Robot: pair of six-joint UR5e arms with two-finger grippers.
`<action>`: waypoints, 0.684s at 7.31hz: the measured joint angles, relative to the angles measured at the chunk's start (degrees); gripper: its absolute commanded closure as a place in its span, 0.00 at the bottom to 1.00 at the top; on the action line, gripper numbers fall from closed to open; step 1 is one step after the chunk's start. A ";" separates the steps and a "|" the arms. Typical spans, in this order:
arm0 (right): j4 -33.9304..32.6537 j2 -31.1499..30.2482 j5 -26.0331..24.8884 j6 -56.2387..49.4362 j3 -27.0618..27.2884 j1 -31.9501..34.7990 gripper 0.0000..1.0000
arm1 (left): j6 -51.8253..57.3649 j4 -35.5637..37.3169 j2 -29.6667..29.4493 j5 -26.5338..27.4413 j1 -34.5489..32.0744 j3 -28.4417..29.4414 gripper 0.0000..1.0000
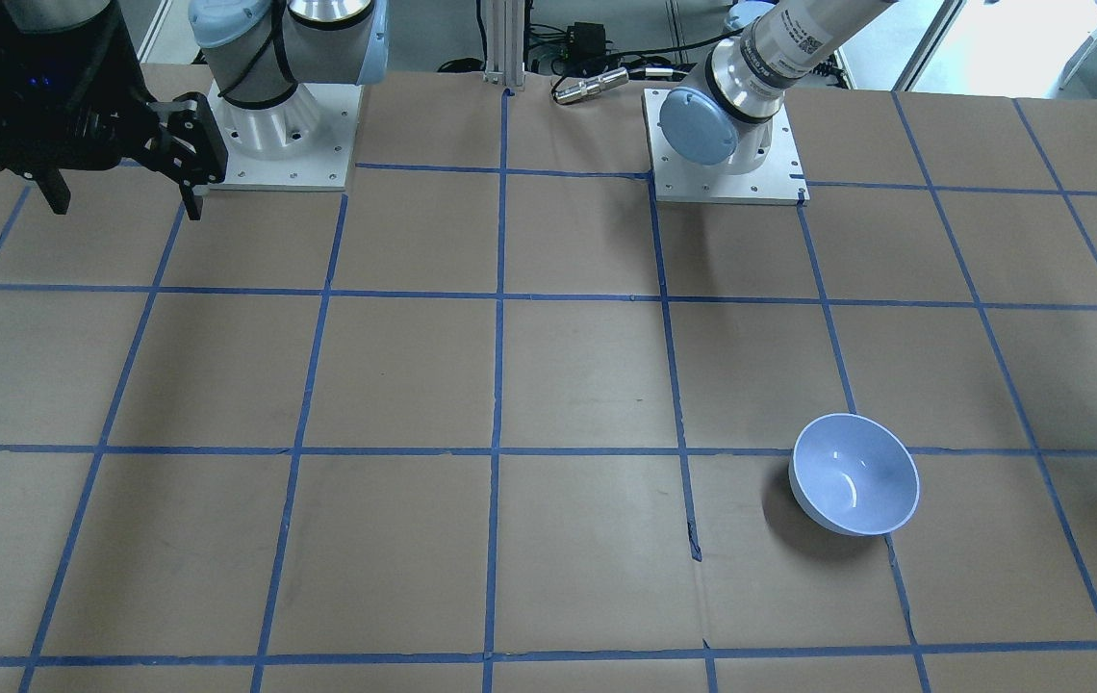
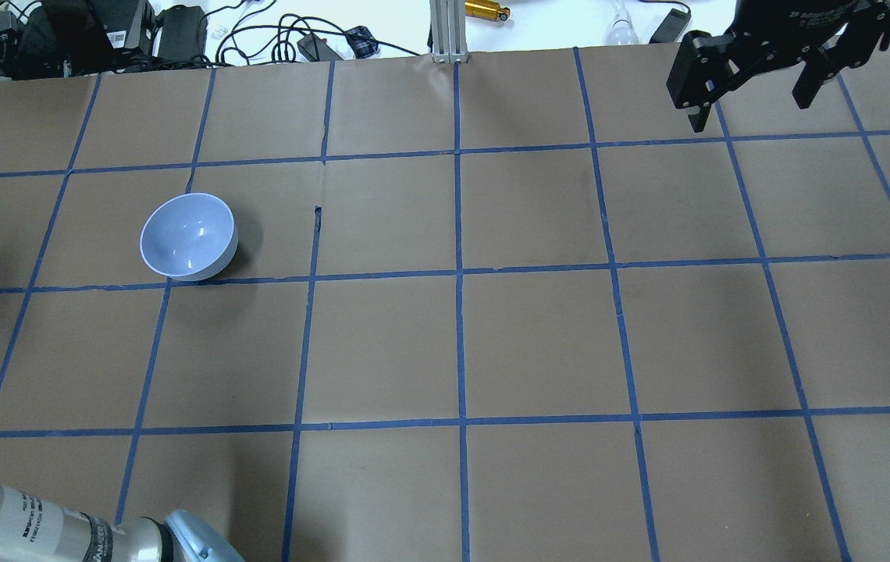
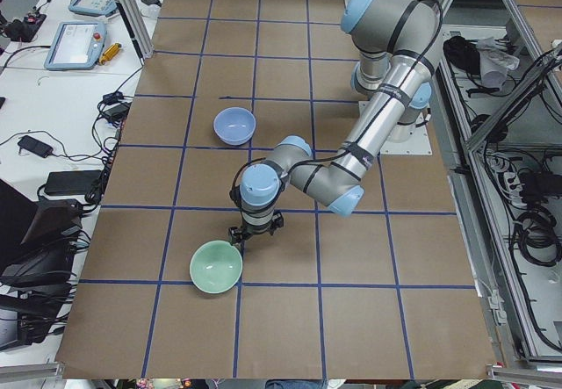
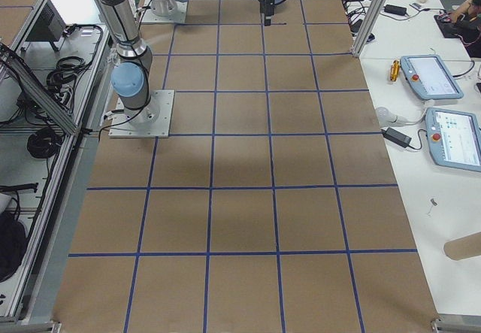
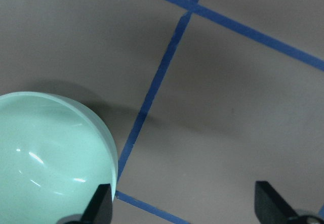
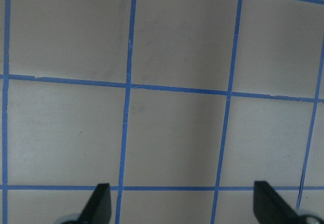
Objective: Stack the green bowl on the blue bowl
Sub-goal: 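Lower the open left gripper over the rim of the mint-green bowl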
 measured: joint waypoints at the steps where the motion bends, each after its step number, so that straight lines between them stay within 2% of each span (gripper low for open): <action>1: 0.00 0.00 0.00 0.00 0.00 0.00 0.00 | 1.17 0.80 -2.11 -0.63 0.02 1.87 0.00; 5: 0.00 0.00 0.00 0.00 0.00 0.00 0.00 | 6.26 0.11 -8.02 -2.41 1.19 6.30 0.02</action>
